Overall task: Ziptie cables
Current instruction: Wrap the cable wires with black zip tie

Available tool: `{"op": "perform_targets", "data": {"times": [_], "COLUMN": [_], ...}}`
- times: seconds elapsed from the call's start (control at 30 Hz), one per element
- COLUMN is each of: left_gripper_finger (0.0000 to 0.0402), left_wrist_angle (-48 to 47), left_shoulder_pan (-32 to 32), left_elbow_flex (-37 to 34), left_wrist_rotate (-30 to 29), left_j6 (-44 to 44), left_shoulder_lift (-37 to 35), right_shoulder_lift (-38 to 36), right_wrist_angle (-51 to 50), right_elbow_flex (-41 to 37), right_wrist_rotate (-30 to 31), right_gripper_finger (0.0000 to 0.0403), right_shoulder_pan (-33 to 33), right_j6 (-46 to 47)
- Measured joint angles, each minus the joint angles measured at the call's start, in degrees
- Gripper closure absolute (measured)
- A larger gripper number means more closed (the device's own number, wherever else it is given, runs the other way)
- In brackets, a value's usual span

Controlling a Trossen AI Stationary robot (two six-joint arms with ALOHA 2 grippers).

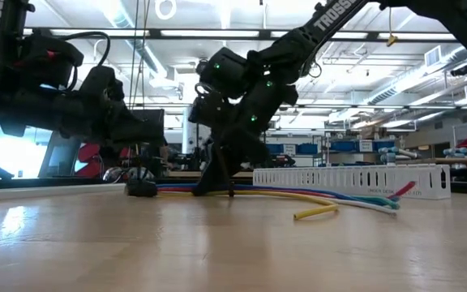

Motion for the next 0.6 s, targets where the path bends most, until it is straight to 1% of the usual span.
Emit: {"op": "perform_targets", "data": {"times": [0.03, 0.13, 0.33, 0.5, 0.6], "left_gripper_finger": [0.0401, 0.0401, 0.0401, 0.0401, 0.0401], "left_wrist_angle": [0.06, 0.21, -2.76, -6.06, -5.97], "left_shoulder_pan": [0.0, 0.0, 0.0, 0.0, 0.0], "left_elbow_flex": [-0.03, 0.19, 3.09, 4.21, 4.15], "left_wrist_rotate": [-0.02, 0.0, 0.96, 1.08, 0.85], "left_j6": [0.0, 0.0, 0.46, 1.63, 1.84], "left_shoulder_lift": [0.0, 0.0, 0.05, 0.11, 0.11], "right_shoulder_lift": [-0.18, -0.75, -2.7, -5.17, -6.47], "right_wrist_angle": [-1.31, -3.15, -8.21, -15.2, -16.41], "right_elbow_flex": [0.0, -0.04, -0.38, -0.69, -2.38], "right_wrist_rotate": [-0.11, -0.02, 0.82, 5.0, 6.37], "right_gripper_finger": [0.0387, 0.039, 0.0399, 0.0401, 0.0401], "right_shoulder_pan": [-0.26, -0.67, -0.94, -1.03, -1.23], "right_j6": [0.27, 1.87, 2.99, 4.07, 5.07]}}
